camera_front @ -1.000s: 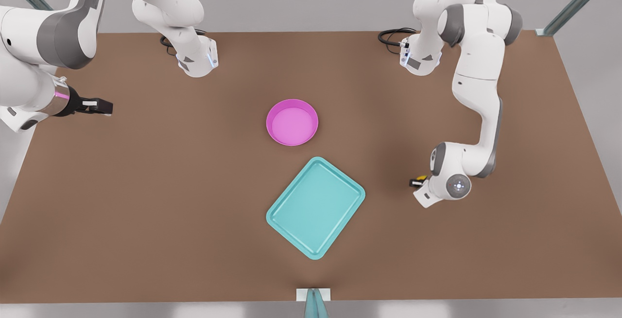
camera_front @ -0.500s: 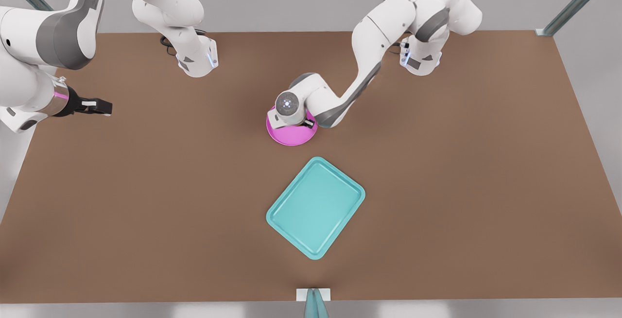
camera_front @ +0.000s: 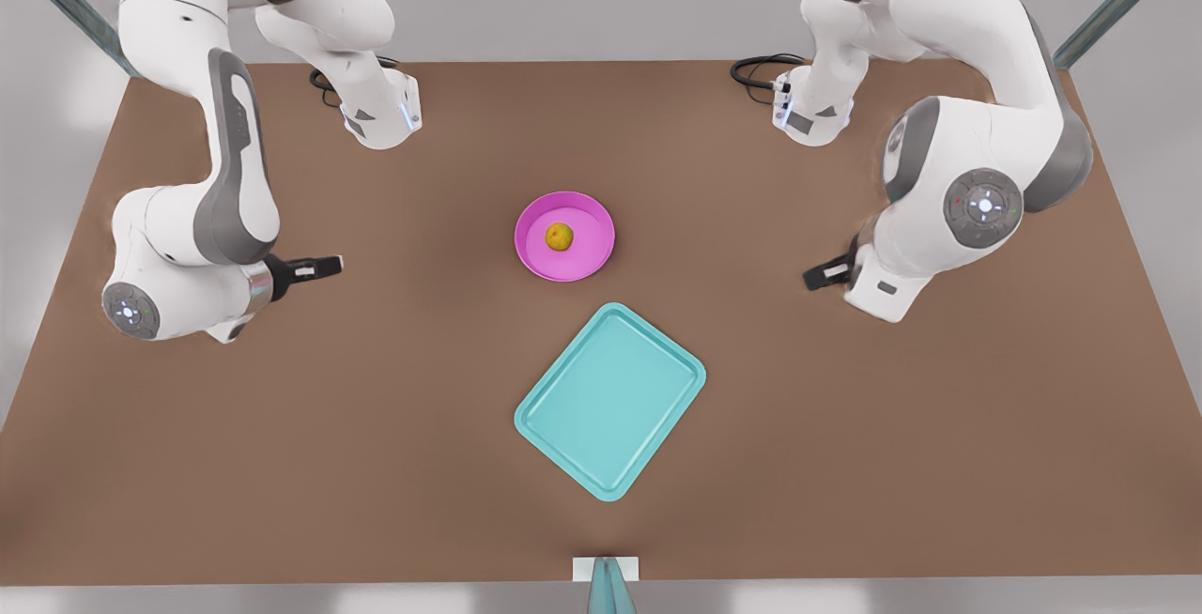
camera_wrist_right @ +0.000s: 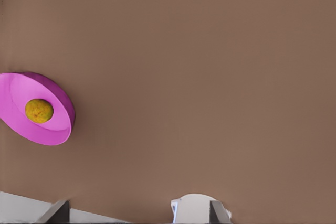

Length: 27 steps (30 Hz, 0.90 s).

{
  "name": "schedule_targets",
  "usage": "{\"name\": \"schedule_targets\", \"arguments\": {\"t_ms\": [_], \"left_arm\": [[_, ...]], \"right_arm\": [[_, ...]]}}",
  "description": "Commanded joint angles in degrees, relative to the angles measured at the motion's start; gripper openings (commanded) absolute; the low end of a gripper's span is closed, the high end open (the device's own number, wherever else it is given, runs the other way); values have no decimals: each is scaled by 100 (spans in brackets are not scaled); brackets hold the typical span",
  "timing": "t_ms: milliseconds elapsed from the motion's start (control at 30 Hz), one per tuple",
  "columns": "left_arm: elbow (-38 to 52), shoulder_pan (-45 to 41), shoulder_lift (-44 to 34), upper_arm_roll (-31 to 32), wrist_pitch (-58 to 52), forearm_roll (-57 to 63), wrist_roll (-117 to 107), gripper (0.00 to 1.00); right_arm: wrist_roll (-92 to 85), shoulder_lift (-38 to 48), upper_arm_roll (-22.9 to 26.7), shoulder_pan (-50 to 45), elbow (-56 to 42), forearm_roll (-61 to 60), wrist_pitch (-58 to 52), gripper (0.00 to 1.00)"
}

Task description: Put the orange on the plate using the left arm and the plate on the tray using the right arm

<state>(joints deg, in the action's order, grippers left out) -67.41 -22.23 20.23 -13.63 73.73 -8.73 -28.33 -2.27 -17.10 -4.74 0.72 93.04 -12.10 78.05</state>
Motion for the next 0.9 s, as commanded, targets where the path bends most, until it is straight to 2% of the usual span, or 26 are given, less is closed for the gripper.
{"name": "schedule_targets", "arguments": {"t_ms": [0, 67, 133, 267, 500, 867], "left_arm": [[-298, 1327, -326, 1266, -624, 415, 2990, 100], [-1275, 1178, -995, 1257, 344, 994, 3308, 100], [-748, 1142, -687, 1160, -385, 1127, 3281, 100], [-739, 1151, -731, 1046, -842, 1127, 3290, 100], [-774, 1151, -722, 1046, -939, 1119, 3263, 100], [-800, 1160, -731, 1037, -1018, 1119, 3334, 100]], "right_arm": [[34, 250, -27, -309, 741, -812, 2029, 100], [43, 488, -27, -616, 1487, -1110, 2723, 100], [43, 708, -27, -968, 2200, -1295, 3418, 100], [95, 831, -27, -1680, 2895, -1462, 4288, 100], [588, 172, -27, -2621, 3132, -1532, 5747, 100], [588, -268, -36, -3060, 3352, -1541, 6029, 100]]}}
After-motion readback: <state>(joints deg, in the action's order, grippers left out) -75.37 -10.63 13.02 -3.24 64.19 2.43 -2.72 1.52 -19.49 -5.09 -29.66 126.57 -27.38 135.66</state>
